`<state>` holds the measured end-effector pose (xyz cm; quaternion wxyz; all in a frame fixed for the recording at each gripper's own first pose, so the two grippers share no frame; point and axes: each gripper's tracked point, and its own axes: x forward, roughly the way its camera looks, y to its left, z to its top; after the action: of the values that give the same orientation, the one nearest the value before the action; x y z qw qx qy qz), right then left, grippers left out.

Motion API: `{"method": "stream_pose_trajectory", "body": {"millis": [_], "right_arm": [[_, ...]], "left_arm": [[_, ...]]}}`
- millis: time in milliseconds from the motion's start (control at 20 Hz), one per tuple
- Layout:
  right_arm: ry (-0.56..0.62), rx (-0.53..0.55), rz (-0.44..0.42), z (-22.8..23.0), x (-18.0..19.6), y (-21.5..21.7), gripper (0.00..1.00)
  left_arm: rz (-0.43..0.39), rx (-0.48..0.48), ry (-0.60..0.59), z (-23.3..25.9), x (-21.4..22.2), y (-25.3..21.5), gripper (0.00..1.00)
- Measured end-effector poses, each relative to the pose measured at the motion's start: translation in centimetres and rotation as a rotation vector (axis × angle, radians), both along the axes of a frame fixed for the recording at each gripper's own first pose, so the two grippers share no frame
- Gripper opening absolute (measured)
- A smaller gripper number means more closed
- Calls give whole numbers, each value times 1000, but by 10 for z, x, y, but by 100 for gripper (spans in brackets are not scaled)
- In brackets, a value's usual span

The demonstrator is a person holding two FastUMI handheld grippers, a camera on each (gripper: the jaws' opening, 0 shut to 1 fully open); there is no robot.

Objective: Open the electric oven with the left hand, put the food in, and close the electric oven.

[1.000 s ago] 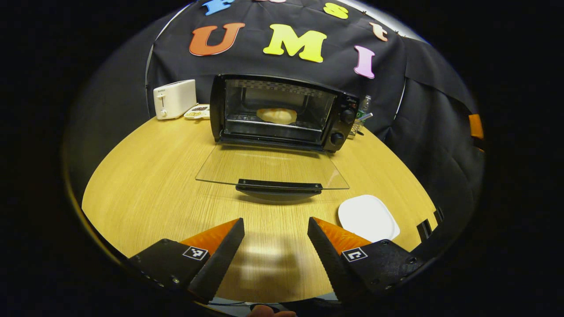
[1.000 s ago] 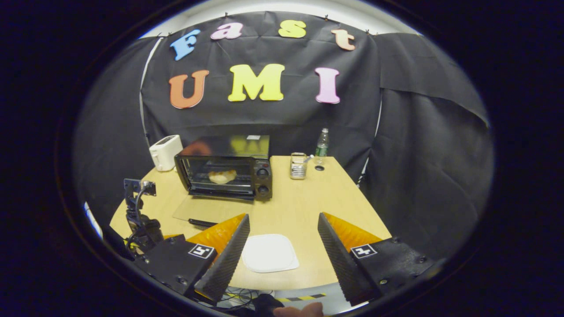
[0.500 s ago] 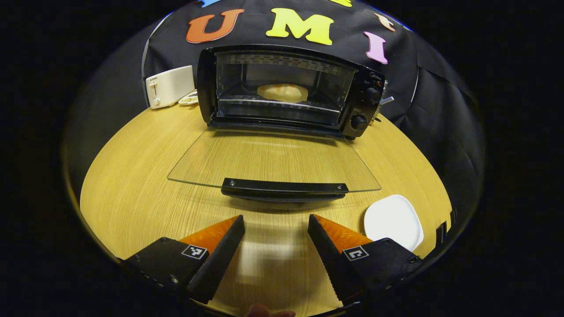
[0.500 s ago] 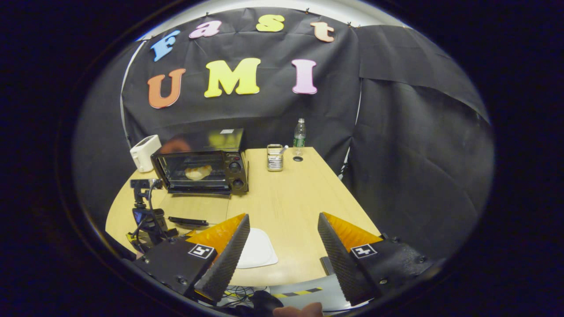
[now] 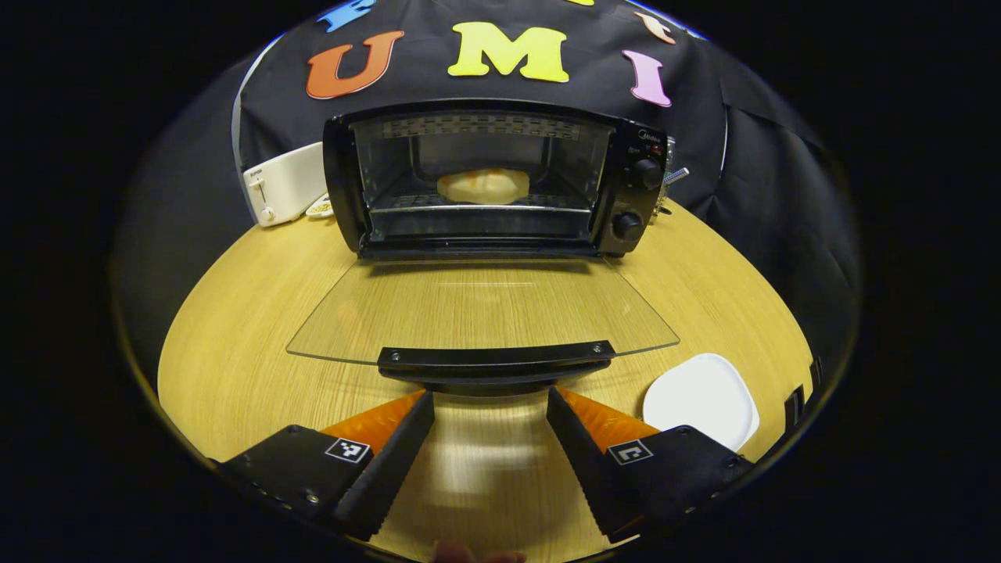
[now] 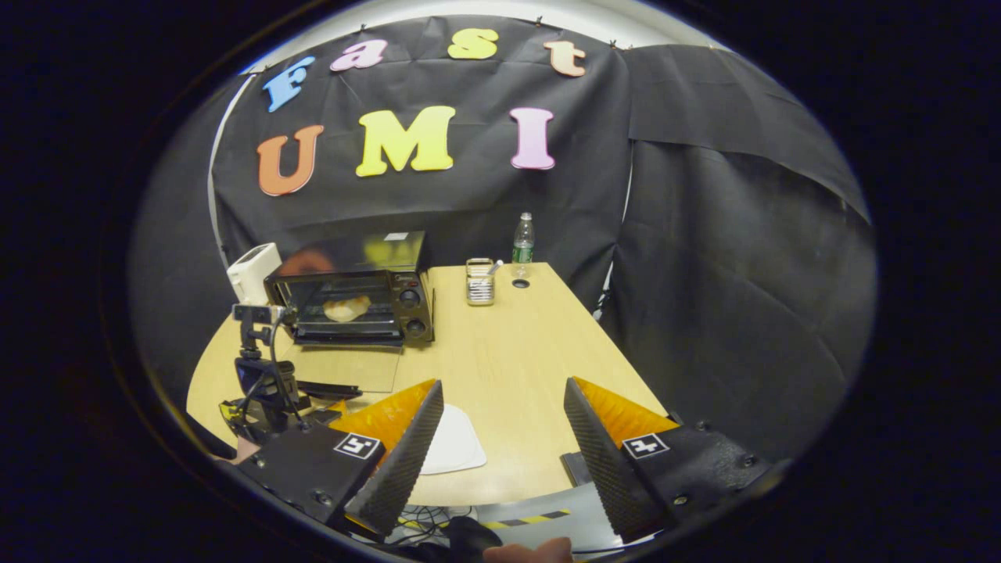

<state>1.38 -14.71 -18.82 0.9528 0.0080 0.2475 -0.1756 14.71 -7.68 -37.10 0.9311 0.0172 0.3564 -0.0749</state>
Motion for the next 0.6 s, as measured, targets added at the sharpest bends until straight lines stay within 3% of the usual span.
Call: {"method": "stream_pose_trajectory", "body": {"millis": [600], "right_arm": [[-91, -35, 5, 37, -10, 11, 97]], "left_arm": [[-7, -77, -287, 141, 79, -6, 95]]}}
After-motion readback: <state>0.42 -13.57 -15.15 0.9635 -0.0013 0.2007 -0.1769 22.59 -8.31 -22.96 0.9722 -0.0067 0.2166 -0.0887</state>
